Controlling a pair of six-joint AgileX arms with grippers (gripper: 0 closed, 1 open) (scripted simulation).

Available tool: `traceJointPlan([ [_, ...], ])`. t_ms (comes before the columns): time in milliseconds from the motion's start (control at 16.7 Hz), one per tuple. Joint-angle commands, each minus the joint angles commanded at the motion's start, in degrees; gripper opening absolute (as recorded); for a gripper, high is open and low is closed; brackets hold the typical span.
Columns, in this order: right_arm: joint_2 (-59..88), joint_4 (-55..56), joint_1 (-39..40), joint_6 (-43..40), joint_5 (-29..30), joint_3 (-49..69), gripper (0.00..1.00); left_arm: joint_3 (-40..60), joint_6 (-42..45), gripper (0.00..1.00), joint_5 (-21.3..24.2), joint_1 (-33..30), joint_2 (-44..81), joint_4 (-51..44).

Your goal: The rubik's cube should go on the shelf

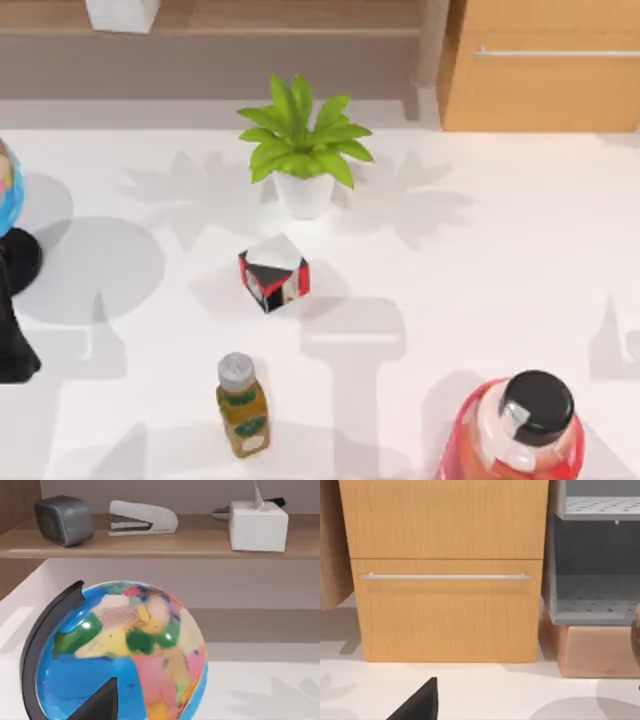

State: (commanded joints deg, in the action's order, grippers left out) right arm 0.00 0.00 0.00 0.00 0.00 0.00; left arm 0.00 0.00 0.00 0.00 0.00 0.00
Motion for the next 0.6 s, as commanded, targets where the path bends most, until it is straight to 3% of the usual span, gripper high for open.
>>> traceJointPlan([
  [300, 1.91, 2.32, 0.25, -1.95, 0.28, 2.13, 1.00, 0.00, 0.00, 1.00, 0.00, 0.00, 0.00, 0.00],
  [600, 14.11, 10.86, 1.73, -12.00, 1.31, 9.34, 1.00, 0.00, 0.00, 1.00, 0.00, 0.00, 0.00, 0.00],
])
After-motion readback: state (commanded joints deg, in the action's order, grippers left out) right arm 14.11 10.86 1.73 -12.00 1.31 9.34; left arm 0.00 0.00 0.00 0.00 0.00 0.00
